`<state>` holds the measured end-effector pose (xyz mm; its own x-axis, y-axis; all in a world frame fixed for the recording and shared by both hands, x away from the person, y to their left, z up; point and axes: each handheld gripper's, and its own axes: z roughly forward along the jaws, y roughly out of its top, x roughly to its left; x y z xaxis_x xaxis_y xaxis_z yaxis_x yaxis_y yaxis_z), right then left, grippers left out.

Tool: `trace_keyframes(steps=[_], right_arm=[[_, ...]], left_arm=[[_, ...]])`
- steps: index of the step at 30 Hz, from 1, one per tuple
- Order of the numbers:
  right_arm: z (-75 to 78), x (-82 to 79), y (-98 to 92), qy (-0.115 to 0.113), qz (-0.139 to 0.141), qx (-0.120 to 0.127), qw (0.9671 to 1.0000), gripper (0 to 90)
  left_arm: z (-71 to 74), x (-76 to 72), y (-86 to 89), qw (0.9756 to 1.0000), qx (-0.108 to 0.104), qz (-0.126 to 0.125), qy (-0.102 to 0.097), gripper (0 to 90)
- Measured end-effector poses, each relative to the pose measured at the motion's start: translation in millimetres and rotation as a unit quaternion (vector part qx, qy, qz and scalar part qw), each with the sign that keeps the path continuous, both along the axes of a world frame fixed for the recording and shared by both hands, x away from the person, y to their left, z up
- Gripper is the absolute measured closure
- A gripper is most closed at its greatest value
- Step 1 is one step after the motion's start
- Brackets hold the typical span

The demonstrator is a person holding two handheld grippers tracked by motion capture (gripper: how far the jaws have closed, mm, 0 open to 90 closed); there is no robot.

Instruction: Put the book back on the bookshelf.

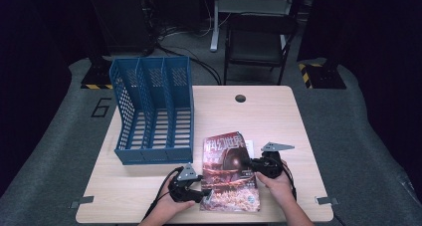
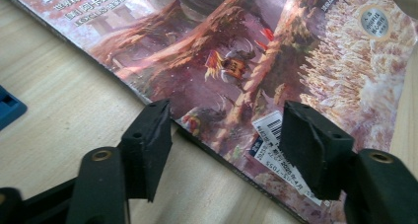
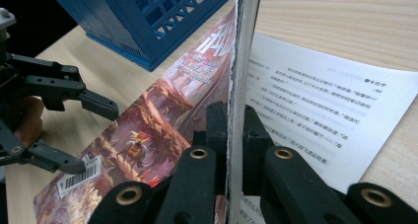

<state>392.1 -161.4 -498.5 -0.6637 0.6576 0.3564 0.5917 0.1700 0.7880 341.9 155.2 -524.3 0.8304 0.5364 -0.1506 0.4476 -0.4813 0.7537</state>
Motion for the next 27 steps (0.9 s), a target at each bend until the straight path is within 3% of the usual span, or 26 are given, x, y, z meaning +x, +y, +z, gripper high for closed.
trace_keyframes(steps=[7, 12, 15, 18, 27], right_arm=[[3.2, -5.1, -3.3, -0.013, -0.005, 0.016, 0.9998, 86.4], [9.7, -12.4, -6.5, -0.022, -0.004, 0.027, 0.9994, 86.4], [13.9, -17.2, -8.2, -0.032, -0.003, 0.033, 0.9989, 86.5], [17.0, -21.7, -9.9, -0.036, -0.004, 0.042, 0.9985, 86.4], [22.3, -31.3, -14.0, -0.052, 0.001, 0.05, 0.9974, 86.4]], left_arm=[[0.7, 3.4, -1.1, 0.9999, -0.008, 0.013, 0.006, 33.3], [3.8, 9.9, -1.2, 0.9992, -0.027, 0.017, 0.023, 32.1], [3.5, 13.0, -2.6, 0.9987, -0.039, 0.021, 0.024, 31.2], [3.8, 16.6, -4.5, 0.9982, -0.043, 0.014, 0.04, 29.0], [2.6, 21.9, -14.2, 0.9969, -0.058, -0.006, 0.053, 27.3]])
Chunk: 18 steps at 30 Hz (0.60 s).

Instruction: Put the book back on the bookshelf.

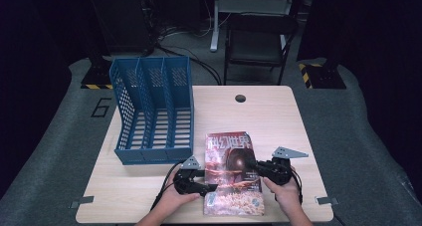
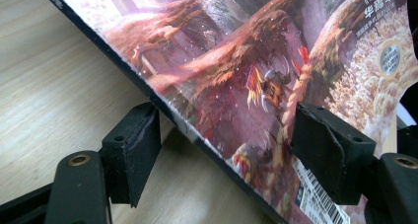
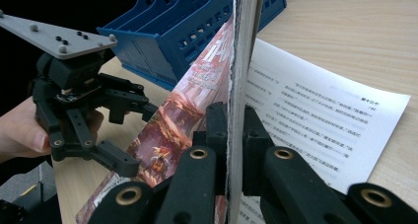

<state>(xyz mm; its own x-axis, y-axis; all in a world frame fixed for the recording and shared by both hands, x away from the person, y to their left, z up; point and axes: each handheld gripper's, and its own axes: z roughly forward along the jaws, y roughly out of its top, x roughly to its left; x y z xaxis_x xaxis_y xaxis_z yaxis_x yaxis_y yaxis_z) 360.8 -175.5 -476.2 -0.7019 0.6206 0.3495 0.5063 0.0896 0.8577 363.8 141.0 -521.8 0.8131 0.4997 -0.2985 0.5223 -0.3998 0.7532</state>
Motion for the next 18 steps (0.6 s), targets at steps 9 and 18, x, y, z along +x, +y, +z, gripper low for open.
trace_keyframes(steps=[9, 18], right_arm=[[2.9, -4.8, -2.2, -0.008, 0.007, 0.009, 0.9999, 86.3], [4.6, -4.7, -4.8, -0.011, 0.01, 0.016, 0.9998, 86.3]], left_arm=[[3.0, 1.4, -2.3, 0.9996, -0.022, -0.012, 0.012, 37.7], [12.7, 1.1, 2.4, 0.9993, -0.028, -0.014, 0.021, 49.8]])
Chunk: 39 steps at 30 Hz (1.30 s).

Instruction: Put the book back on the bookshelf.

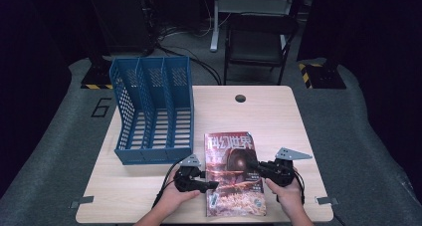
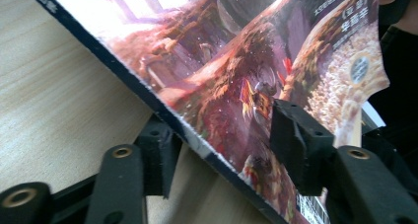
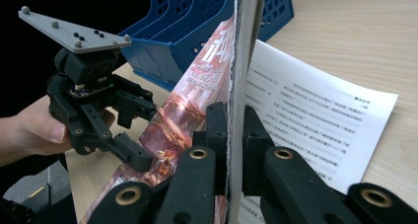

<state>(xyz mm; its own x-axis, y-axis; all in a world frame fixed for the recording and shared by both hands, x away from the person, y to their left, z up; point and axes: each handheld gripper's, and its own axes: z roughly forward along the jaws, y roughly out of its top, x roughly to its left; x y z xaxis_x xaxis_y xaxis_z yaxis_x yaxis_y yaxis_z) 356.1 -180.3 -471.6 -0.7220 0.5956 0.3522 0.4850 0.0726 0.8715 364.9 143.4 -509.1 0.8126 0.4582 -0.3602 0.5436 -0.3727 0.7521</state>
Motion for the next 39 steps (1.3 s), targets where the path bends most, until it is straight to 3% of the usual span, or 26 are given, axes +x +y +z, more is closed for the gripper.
trace_keyframes(steps=[11, 17, 27, 39], right_arm=[[4.7, 0.7, -2.7, -0.005, 0.004, 0.012, 0.9999, 86.3], [9.0, 0.2, -4.1, -0.013, 0.01, 0.016, 0.9997, 86.3], [17.6, -1.8, -8.1, -0.02, 0.022, 0.022, 0.9993, 86.3], [27.9, -4.9, -9.8, -0.039, 0.026, 0.028, 0.9985, 86.4]], left_arm=[[14.3, -3.8, 5.0, 0.9999, -0.012, -0.005, 0.001, 62.2], [20.9, -6.7, 5.7, 0.9998, -0.014, -0.007, -0.011, 64.8], [31.6, -11.9, 7.1, 0.9988, -0.011, -0.015, -0.045, 68.0], [48.6, -20.2, 9.7, 0.9956, -0.002, -0.018, -0.091, 70.9]])
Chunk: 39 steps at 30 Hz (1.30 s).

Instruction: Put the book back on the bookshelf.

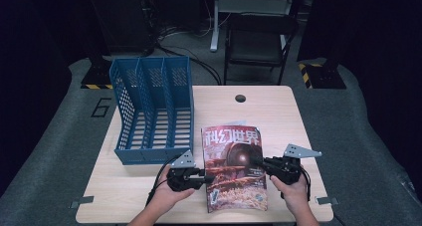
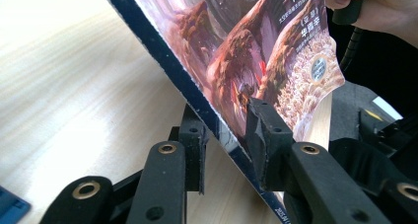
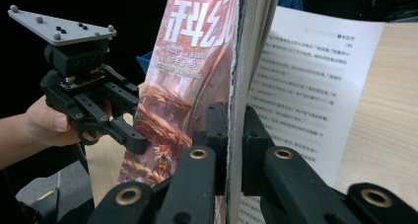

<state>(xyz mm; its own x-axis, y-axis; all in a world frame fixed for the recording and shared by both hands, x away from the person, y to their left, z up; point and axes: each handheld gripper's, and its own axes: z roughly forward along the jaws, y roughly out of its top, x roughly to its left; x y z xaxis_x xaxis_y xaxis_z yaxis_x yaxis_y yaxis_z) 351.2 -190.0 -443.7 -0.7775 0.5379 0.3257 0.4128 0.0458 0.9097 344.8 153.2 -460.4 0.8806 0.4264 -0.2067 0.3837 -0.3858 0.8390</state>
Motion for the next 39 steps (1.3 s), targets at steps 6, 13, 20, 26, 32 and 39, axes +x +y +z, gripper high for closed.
trace_keyframes(steps=[6, 13, 20, 26, 32, 39], right_arm=[[6.5, -3.0, 1.6, -0.013, 0.0, 0.005, 0.9999, 86.4], [10.4, -3.6, 2.5, -0.022, 0.001, 0.004, 0.9998, 86.4], [11.2, -3.4, 4.2, -0.022, -0.011, 0.005, 0.9997, 86.1], [11.0, -2.7, 5.4, -0.022, -0.024, -0.003, 0.9995, 85.4], [13.1, -4.2, 6.8, -0.027, -0.029, -0.008, 0.9992, 85.6], [13.4, -5.2, 8.0, -0.037, -0.025, -0.011, 0.9989, 85.5]], left_arm=[[8.0, -3.0, 2.9, 0.9998, 0.003, -0.002, -0.017, 73.0], [14.3, -4.5, 5.2, 0.9994, 0.007, 0.003, -0.034, 77.0], [16.9, -5.4, 6.1, 0.9988, 0.008, 0.006, -0.047, 80.5], [20.1, -8.1, 7.2, 0.9981, 0.013, 0.005, -0.06, 84.1], [20.1, -8.4, 6.7, 0.9977, 0.013, 0.009, -0.065, 84.1], [19.2, -9.6, 7.3, 0.9967, 0.018, 0.017, -0.078, 84.0]])
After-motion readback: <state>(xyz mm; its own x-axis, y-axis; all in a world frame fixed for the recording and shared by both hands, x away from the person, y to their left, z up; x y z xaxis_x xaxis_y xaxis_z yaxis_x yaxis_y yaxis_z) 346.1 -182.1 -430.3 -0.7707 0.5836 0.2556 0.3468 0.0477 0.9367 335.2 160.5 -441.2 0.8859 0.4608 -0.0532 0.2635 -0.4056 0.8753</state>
